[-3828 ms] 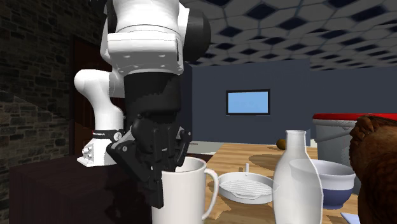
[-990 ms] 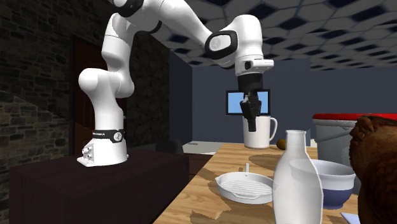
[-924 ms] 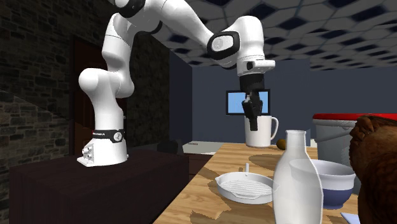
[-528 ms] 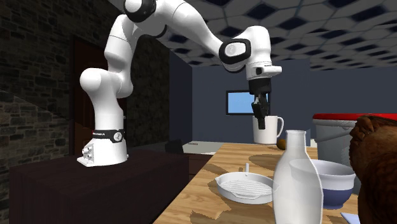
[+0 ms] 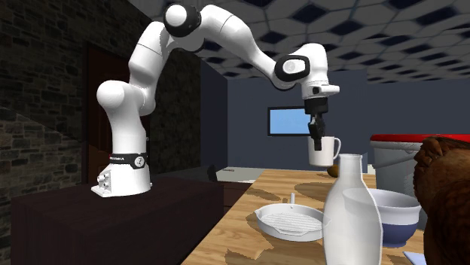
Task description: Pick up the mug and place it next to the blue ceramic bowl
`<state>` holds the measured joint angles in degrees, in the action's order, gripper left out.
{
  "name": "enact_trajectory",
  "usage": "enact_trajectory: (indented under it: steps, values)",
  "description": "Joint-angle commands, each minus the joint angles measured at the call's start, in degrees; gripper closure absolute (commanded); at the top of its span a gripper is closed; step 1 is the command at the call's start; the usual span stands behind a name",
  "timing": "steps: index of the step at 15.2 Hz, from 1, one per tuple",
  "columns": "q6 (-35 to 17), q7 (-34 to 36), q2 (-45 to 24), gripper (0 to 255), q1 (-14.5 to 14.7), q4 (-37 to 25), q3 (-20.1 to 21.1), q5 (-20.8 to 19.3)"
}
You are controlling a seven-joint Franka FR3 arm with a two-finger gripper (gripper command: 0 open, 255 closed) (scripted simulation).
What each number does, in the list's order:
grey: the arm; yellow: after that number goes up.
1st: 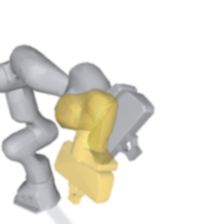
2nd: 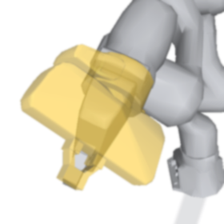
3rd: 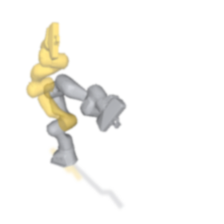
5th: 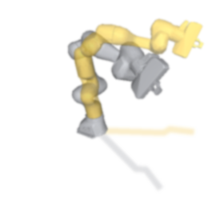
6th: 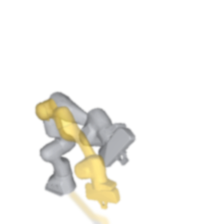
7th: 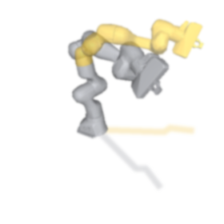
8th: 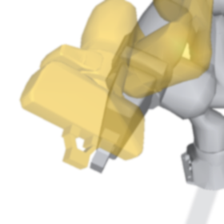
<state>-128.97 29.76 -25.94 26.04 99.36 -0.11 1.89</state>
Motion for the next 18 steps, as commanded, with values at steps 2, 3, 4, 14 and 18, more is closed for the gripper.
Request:
enact_trajectory:
  steps: [2,3,4,14,18]
  values:
    - [2.55,3.35,-4.21,255,2.36,-6.89,0.55,-0.65]
    - [3.40,4.37,-5.59,255,3.13,-9.13,0.70,-0.84]
    - [4.31,5.36,-7.03,255,3.89,-11.50,0.84,-1.03]
    - [1.68,7.11,-12.85,255,5.36,-14.72,1.05,-1.38]
    - [-0.44,7.08,-14.51,255,5.37,-14.26,1.04,-1.38]
